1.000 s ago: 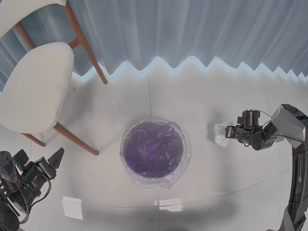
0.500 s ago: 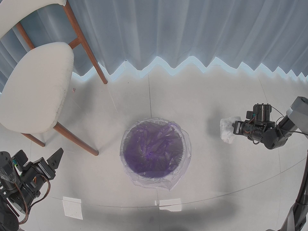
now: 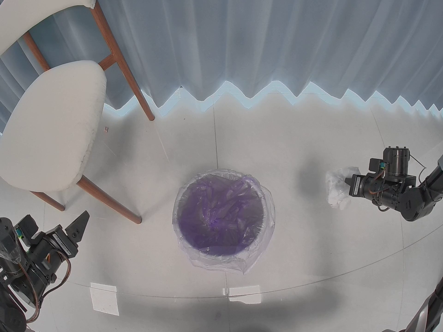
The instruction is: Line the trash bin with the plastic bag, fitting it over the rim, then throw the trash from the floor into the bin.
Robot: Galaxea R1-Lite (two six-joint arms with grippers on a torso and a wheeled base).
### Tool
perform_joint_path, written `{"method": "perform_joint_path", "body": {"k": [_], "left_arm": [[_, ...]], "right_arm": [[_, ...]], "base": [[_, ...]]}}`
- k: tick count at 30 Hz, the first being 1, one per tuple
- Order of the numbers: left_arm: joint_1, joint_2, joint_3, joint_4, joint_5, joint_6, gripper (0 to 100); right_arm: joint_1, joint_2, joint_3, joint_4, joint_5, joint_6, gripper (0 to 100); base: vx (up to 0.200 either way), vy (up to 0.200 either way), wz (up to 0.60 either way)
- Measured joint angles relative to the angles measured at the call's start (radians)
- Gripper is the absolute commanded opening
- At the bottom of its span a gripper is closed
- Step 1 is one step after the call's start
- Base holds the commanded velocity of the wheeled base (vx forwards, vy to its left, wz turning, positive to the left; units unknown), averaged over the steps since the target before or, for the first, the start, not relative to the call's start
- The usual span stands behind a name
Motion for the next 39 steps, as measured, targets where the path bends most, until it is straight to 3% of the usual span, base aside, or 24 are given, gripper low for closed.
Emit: {"method": "perform_joint_path", "body": {"k": [20, 28, 39], "left_arm": [[0.007, -0.044, 0.000, 0.006, 0.005, 0.019, 100], [0.079, -0.130, 0.000, 0.004, 0.045, 0.106, 100], [0.158, -0.346, 0.000, 0.060, 0.027, 0.244, 100]], "right_arm": [[0.019, -0.276, 0.251, 0.000, 0.015, -0.036, 0], [0.030, -0.377, 0.330, -0.002, 0.040, -0.045, 0], [0.040, -0.489, 0.424, -0.003, 0.071, -0.093, 0]], "base": [[0.000, 0.000, 0.00], [0.000, 0.000, 0.00], [0.000, 0.000, 0.00]]}}
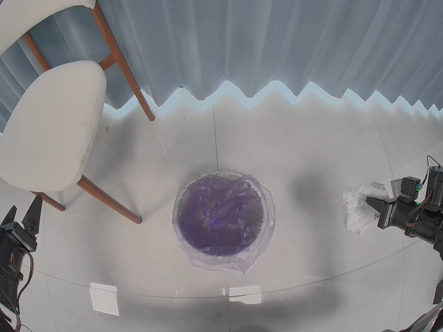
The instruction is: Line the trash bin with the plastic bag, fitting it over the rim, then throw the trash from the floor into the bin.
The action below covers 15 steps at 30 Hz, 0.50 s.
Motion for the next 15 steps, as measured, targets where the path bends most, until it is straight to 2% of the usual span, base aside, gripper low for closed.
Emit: {"method": "perform_joint_path", "body": {"k": [3, 6, 15], "left_arm": [[0.018, -0.065, 0.000, 0.067, -0.002, 0.017, 100], [0.026, -0.156, 0.000, 0.189, -0.004, 0.031, 100], [0.048, -0.539, 0.000, 0.762, -0.045, 0.094, 100]], "right_arm": [[0.010, -0.026, 0.014, 0.002, 0.002, -0.003, 0], [0.020, -0.048, 0.025, 0.003, 0.002, -0.004, 0], [0.085, -0.097, 0.044, 0.005, 0.002, -0.005, 0]], "base": [[0.000, 0.000, 0.00], [0.000, 0.000, 0.00], [0.000, 0.000, 0.00]]}}
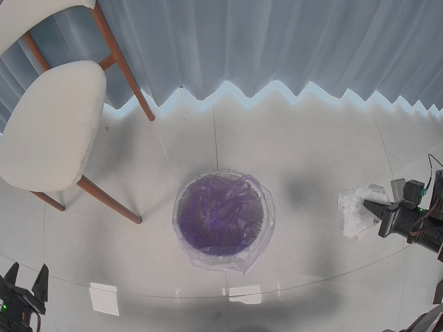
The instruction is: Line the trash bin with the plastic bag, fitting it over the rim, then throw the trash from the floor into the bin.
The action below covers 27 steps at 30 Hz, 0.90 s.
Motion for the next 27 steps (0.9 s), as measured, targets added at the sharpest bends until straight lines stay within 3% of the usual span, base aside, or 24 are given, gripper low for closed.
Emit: {"method": "perform_joint_path", "body": {"k": [3, 6, 14, 27], "left_arm": [[0.011, -0.134, 0.000, 0.176, -0.050, 0.035, 100], [0.020, -0.233, 0.000, 0.263, -0.139, 0.082, 100], [0.033, -0.342, 0.000, 0.284, -0.289, 0.173, 100], [0.034, -0.370, 0.000, 0.283, -0.308, 0.184, 100]], "right_arm": [[0.049, -0.014, 0.004, -0.001, 0.000, 0.000, 0], [0.113, -0.024, 0.004, -0.001, 0.000, -0.002, 0], [0.251, -0.026, -0.003, -0.003, -0.001, -0.011, 0], [0.331, 0.064, -0.080, -0.009, -0.001, -0.031, 0]], "base": [[0.000, 0.000, 0.00], [0.000, 0.000, 0.00], [0.000, 0.000, 0.00], [0.000, 0.000, 0.00]]}}
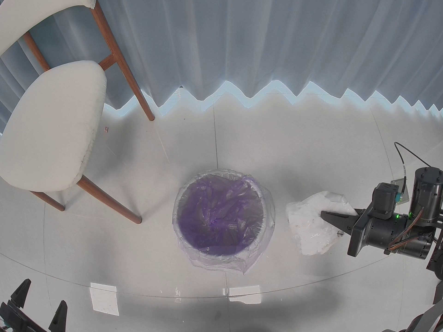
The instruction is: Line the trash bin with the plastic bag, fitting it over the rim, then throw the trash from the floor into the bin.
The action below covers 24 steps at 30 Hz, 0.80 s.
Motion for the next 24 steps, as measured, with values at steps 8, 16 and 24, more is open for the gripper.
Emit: {"method": "perform_joint_path", "body": {"k": [8, 16, 24], "left_arm": [[0.000, -0.001, 0.000, 0.000, 0.000, -0.001, 100], [-0.001, -0.001, 0.000, -0.001, 0.001, -0.001, 100], [-0.001, -0.001, 0.000, -0.003, 0.002, -0.001, 100]], "right_arm": [[0.042, 0.051, -0.020, -0.024, -0.001, 0.000, 0], [0.054, 0.137, -0.052, -0.120, -0.005, -0.009, 0], [0.059, 0.223, -0.101, -0.146, -0.004, -0.027, 0]], "base": [[0.000, 0.000, 0.00], [0.000, 0.000, 0.00], [0.000, 0.000, 0.00]]}}
